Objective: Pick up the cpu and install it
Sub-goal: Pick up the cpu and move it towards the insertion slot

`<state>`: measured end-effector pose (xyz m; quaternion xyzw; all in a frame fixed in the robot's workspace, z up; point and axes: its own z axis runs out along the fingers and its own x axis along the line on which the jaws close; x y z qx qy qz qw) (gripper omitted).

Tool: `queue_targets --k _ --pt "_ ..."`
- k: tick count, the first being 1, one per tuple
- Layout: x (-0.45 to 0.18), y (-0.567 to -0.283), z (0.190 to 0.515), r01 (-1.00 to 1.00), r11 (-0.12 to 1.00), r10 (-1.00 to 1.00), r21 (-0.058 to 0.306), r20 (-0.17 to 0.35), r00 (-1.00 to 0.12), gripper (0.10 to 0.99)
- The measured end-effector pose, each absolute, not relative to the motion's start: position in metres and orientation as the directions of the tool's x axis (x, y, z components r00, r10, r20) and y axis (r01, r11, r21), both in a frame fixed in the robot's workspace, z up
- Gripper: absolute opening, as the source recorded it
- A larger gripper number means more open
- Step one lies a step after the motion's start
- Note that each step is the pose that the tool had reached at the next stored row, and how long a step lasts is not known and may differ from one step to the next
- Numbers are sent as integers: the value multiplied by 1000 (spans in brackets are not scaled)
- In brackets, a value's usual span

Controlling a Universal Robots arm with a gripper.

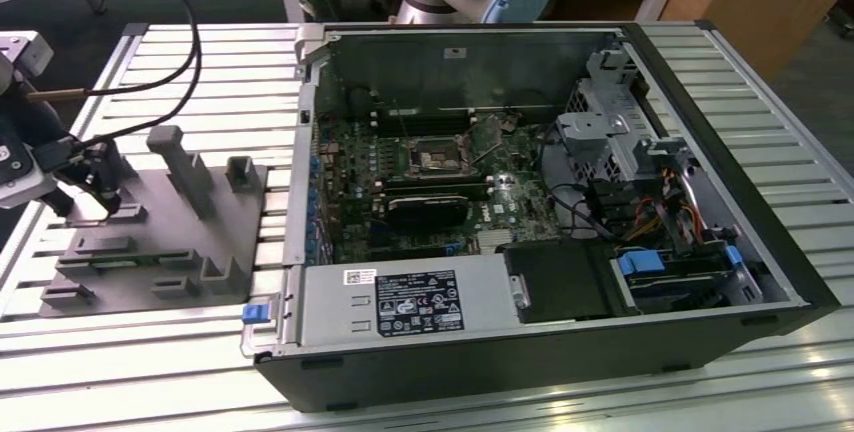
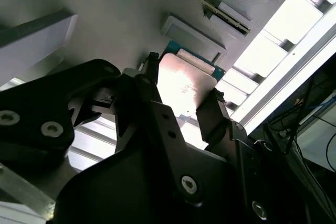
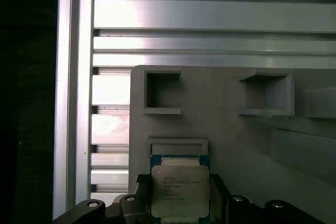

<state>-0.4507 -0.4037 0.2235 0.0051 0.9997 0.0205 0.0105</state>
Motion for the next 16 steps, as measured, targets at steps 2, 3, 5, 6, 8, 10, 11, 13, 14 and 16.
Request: queue_targets --k 2,3,5,6,8,10,11,13,14,16 --pt "-451 -404 224 10 999 11 41 -21 -1000 537" --pt "-451 -404 225 10 999 11 41 -21 -1000 537" --pt "-451 -404 226 10 999 11 41 -21 -1000 537" --pt "-451 -404 226 10 999 11 41 -21 -1000 537" --pt "-451 -404 227 10 999 11 41 -21 -1000 537" --pt "-451 -404 228 10 999 11 41 -21 -1000 537" --pt "-451 -404 228 10 999 11 41 -21 -1000 537" --pt "-451 -404 229 10 999 11 41 -21 -1000 537" --pt "-451 -404 230 10 999 11 41 -20 -1000 537" --pt "-451 -404 231 10 999 11 41 -21 -1000 537"
